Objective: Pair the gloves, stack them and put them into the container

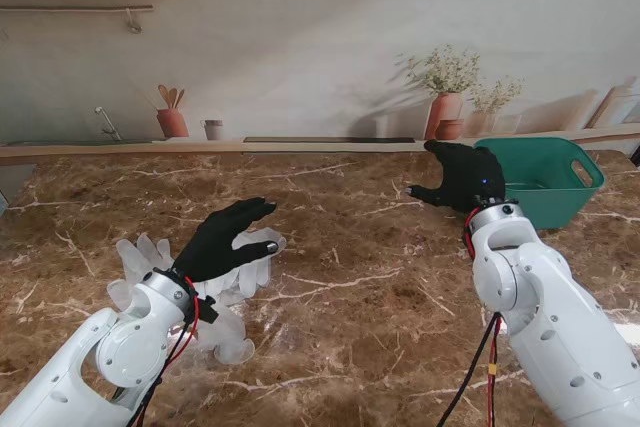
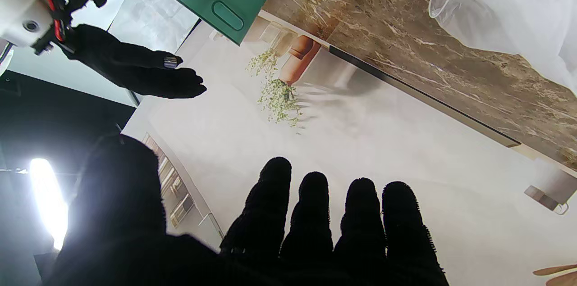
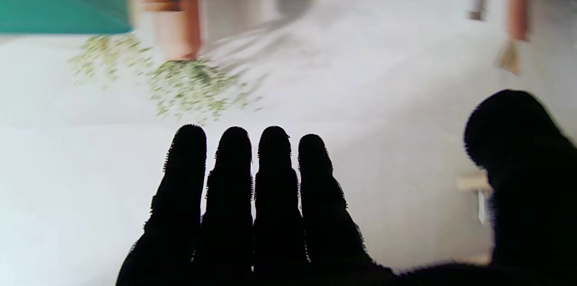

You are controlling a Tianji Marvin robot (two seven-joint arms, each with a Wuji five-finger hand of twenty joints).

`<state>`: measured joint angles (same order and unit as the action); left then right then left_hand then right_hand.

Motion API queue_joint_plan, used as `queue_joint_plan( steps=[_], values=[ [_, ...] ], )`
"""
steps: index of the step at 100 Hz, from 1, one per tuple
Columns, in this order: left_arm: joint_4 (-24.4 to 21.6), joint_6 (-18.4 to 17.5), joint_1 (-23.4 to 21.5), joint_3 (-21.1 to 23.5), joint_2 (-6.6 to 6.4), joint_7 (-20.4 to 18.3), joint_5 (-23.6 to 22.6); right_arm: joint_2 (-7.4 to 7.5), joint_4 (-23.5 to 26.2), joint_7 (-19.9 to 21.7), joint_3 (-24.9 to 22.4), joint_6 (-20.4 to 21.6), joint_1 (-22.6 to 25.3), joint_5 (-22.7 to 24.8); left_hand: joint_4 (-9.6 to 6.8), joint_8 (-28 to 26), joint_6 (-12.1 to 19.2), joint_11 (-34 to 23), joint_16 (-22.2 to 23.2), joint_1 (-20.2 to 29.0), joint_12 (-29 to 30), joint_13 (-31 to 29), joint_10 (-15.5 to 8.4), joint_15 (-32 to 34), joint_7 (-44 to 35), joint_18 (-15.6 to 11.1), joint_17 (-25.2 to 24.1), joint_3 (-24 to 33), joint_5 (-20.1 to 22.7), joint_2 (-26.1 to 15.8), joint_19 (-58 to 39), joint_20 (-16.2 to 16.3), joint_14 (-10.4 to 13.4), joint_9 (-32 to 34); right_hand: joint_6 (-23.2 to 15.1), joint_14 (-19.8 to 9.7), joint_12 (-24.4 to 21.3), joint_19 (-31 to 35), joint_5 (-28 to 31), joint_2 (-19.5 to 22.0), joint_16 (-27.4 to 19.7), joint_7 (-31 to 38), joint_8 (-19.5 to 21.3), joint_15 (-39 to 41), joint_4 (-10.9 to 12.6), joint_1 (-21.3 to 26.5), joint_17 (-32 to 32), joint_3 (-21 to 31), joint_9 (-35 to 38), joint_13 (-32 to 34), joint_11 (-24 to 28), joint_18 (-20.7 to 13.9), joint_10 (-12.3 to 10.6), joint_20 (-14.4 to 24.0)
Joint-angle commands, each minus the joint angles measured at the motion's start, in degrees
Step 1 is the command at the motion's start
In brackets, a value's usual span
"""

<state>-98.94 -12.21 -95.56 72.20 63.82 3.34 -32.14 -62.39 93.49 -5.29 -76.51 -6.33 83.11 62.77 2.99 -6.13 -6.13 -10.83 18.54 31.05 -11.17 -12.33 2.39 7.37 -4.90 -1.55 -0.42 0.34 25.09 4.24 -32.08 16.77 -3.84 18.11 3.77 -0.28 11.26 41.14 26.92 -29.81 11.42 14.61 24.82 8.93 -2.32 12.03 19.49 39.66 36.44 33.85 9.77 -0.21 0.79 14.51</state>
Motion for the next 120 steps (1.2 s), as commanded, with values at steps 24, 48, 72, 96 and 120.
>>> queue_joint_plan(
  steps=[24,48,72,96,120],
  values=[
    [0.8,-0.2,0.2,0.3,-0.14,-0.2,-0.5,2.19,-11.9,8.8,5.3,-10.9,-14.7,6.4,-1.91,0.0,-0.1,0.9,-0.6,-0.5,0.9,2.2,-0.8,-0.9,0.1,-2.2,-0.6,-1.6,-0.9,-1.2,1.6,-0.9,2.5,-1.8,1.5,1.7,2.3,3.0,3.1,-4.8,1.7,2.1,2.0,1.6,-0.3,4.5,3.5,-0.9,3.4,5.4,1.9,0.7,1.5,1.2],
    [1.0,0.1,0.1,0.6,-0.16,-0.2,-0.6,3.18,-24.3,18.5,15.9,-18.2,-27.9,5.9,-1.89,-0.2,-0.1,1.0,-0.6,-0.3,0.9,2.3,-0.8,-1.0,-0.1,-2.2,-0.6,-1.6,-0.5,-1.1,1.7,-1.0,2.5,-1.9,1.9,2.2,3.7,5.5,3.2,-5.6,2.1,3.5,4.1,2.8,-0.7,3.3,4.4,0.3,3.4,6.1,3.7,1.3,1.9,-0.5],
    [1.6,0.5,-0.1,1.3,-0.09,0.2,-0.9,2.78,-37.7,20.0,31.6,-26.4,-40.0,-4.8,-1.86,-0.5,0.2,1.1,-0.7,-0.2,1.0,2.2,-0.9,-1.1,-0.4,-2.0,-0.7,-1.6,-0.2,-1.2,2.1,-1.1,2.7,-1.8,2.3,3.2,4.5,7.4,3.4,-5.7,2.3,3.8,5.2,3.6,-1.0,2.7,6.1,1.3,3.7,7.5,4.7,2.5,2.3,-1.5],
    [1.6,0.6,-0.7,2.1,-0.15,0.3,-1.4,0.00,-49.2,17.4,42.5,-29.0,-47.2,-18.6,-1.83,-0.8,0.4,1.1,-0.7,-0.3,1.0,2.2,-1.0,-1.2,-0.7,-1.9,-0.6,-1.6,0.3,-1.3,2.3,-1.3,2.7,-1.7,-0.3,2.8,6.5,13.6,8.3,-6.1,4.0,6.6,7.0,7.2,-1.2,5.5,11.6,-0.1,10.0,14.8,8.3,3.8,1.0,-1.3],
    [1.7,0.8,-0.8,2.0,-0.14,0.3,-1.4,-2.98,-55.1,12.6,44.2,-26.2,-48.0,-24.7,-1.83,-1.1,0.5,1.0,-0.6,-0.1,0.9,2.1,-1.0,-1.2,-1.1,-1.8,-0.6,-1.6,0.9,-1.3,2.5,-1.3,2.7,-1.5,-4.7,1.4,9.5,21.7,15.0,-8.9,8.3,8.4,6.5,11.2,-3.8,13.5,19.3,15.6,21.4,26.0,10.5,4.9,-2.2,-0.2]
  ],
)
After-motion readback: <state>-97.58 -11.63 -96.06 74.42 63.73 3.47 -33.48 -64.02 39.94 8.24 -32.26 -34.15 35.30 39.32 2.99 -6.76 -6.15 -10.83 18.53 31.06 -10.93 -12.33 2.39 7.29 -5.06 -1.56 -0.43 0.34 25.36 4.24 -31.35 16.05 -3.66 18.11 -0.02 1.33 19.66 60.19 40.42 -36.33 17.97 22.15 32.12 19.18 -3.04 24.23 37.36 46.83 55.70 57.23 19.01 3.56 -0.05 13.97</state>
